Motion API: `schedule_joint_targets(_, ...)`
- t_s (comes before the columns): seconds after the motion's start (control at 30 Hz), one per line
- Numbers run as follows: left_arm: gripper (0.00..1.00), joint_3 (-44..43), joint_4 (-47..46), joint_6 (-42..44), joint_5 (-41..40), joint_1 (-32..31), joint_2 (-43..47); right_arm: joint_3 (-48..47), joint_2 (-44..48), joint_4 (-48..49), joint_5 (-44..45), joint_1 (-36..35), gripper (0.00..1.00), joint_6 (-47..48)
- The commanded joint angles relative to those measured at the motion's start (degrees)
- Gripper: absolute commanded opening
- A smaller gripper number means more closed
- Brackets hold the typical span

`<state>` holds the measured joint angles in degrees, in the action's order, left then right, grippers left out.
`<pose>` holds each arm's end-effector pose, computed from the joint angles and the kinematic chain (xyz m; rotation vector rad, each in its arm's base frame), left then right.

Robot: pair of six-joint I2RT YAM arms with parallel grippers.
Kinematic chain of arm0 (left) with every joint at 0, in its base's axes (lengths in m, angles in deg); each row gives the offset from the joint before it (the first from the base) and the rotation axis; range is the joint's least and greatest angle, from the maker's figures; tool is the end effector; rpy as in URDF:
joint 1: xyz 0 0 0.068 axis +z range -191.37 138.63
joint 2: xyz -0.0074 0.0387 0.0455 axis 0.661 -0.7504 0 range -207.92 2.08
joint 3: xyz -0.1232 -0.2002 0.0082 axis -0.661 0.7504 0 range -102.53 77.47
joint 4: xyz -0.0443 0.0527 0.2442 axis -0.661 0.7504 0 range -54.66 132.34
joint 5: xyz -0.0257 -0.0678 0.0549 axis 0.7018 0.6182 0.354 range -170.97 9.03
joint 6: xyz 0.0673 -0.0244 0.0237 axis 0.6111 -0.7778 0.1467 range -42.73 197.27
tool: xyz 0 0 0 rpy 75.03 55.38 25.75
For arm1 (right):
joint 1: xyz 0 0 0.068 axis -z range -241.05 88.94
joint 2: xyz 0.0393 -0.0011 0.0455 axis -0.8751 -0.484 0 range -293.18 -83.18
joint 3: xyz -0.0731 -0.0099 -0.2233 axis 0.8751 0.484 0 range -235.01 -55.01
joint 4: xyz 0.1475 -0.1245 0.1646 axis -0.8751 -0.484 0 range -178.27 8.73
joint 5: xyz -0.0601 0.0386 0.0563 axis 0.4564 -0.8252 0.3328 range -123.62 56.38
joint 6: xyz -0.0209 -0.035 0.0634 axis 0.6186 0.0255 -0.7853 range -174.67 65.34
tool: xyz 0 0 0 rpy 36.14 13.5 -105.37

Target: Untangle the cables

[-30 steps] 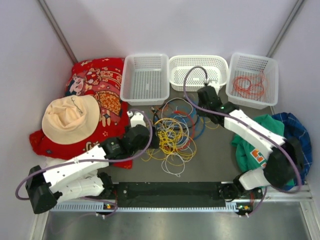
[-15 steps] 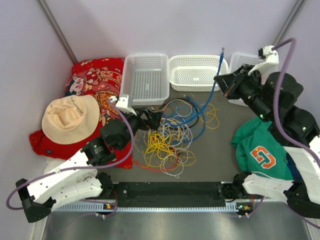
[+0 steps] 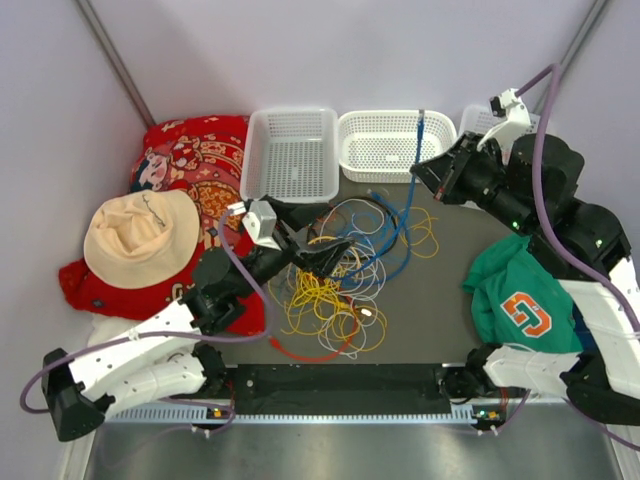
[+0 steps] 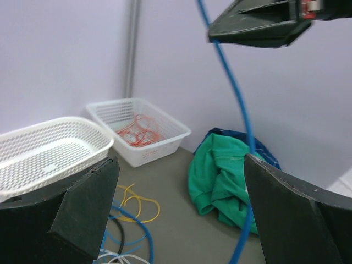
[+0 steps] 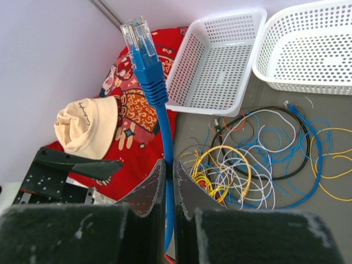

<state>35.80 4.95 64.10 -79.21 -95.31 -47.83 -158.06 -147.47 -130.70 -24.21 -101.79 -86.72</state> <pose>0.1430 -0.1996 0.3630 0.4619 1.1613 -1.0427 0.1613 0.1251 0.4858 -0.0138 1.8206 0.7733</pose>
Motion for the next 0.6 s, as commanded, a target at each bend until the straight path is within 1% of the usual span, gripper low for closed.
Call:
schedule_joint_targets(0.0, 0.99, -0.5, -7.1, 1.5, 11.9, 0.1, -1.7, 0.4, 0.7, 0.9, -1.4, -0.6, 0.00, -1.8)
schedule_joint_targets(0.2, 0.99, -3.8, -6.4, -0.4, 22.5, 0.1, -8.5, 1.2, -0.4, 1.2, -3.5, -0.5, 0.00, -3.0)
schedule_joint_targets(0.27, 0.98, -4.9, -6.2, -0.5, 24.3, 0.1, -11.6, 1.4, -0.3, 1.4, -4.2, -0.6, 0.00, -3.3)
schedule_joint_targets(0.33, 0.95, -5.5, -6.1, -0.5, 25.0, 0.1, -13.9, 2.0, 0.0, 1.5, -4.7, -0.6, 0.00, -3.5)
schedule_joint_targets(0.4, 0.79, -5.7, -6.1, 0.2, 24.6, 0.1, -15.1, 2.8, 0.4, 1.8, -5.0, -0.7, 0.00, -3.8)
schedule_joint_targets(0.43, 0.69, -6.1, -6.0, 0.4, 23.8, 0.1, -15.9, 3.1, 0.7, 1.9, -5.0, -0.7, 0.00, -3.8)
schedule_joint_targets(0.47, 0.57, -6.2, -5.9, 0.9, 23.6, 0.1, -16.2, 3.5, 1.1, 1.9, -4.8, -0.6, 0.00, -3.7)
schedule_joint_targets(0.5, 0.32, -6.3, -6.1, 1.1, 23.1, 0.1, -16.3, 4.0, 1.4, 1.8, -4.7, -0.7, 0.00, -3.7)
schedule_joint_targets(0.53, 0.21, -6.6, -6.0, 1.4, 22.9, 0.1, -16.1, 4.4, 1.4, 1.9, -4.5, -0.6, 0.00, -3.6)
schedule_joint_targets(0.57, 0.00, -7.0, -4.7, 2.2, 21.5, 0.1, -16.0, 4.8, 2.0, 1.9, -4.0, -0.7, 0.00, -3.5)
